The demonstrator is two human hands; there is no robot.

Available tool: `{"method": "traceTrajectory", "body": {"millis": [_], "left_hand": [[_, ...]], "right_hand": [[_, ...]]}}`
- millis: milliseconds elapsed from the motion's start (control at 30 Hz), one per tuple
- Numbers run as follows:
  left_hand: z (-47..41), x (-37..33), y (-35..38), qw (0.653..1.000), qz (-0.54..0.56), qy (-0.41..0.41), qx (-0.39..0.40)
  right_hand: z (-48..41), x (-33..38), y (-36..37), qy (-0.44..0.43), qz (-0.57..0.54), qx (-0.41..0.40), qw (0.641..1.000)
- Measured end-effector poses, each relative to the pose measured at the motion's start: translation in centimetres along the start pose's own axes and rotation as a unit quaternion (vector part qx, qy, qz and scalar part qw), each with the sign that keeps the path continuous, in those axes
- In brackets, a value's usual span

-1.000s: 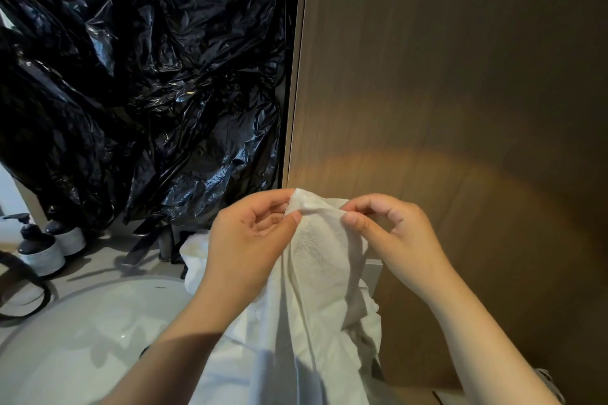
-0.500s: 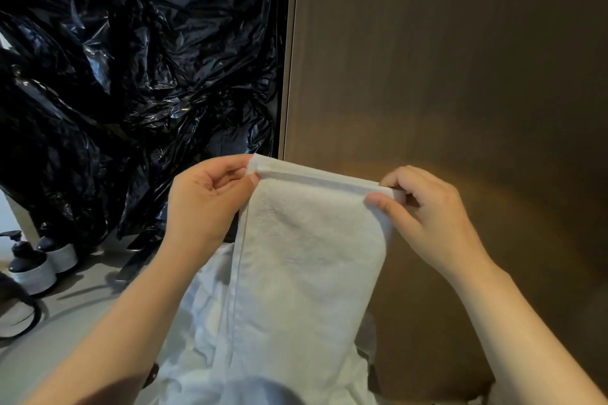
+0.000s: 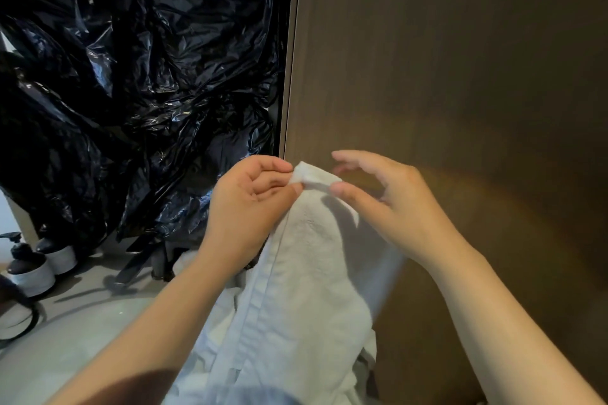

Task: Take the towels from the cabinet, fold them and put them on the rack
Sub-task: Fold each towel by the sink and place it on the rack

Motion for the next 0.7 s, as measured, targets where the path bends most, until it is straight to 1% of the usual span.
{"method": "traceTrajectory", "body": {"millis": [100,267,367,400,533,700], "left_hand": [[-0.2,0.0,1.0,1.0,-0.008,0.002,-0.004],[0.9,1.0,1.8,0.999,-0.033,-0.015,0.025],[1.5,1.6,2.0,0.999,-0.03,-0.016,0.011],[1.4,1.6,2.0,1.0,-0.024,-0.017,0.004],[1.2,1.4,2.3,1.0,-0.017,-0.008,0.01],[3.1,2.1,2.3,0.992,-0.117,-0.011,0.041]], "right_hand": [[-0.7,0.4,0.3,-0.006,-0.036,-0.007,0.999],[-0.2,-0.1,0.6,-0.008,-0.008,-0.008,1.0],[0.0,-0.3,2.0,0.018,-0.055,0.063,0.996],[0.1,-0.2,2.4,0.021,-0.056,0.073,0.996],[0.4,0.1,2.4,0.015,-0.073,0.029,0.997],[0.8,-0.8,2.4,0.051,-0.08,0.006,0.995]]}}
Point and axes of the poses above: each hand's wrist, its own z-axis away from the middle knuckle, its own y-axis out of the palm, x = y × z, the point moved 6 cm from there along -z, towards the middle knuckle, and after that the axes turned 11 degrees about x, right-handed, at the moved point
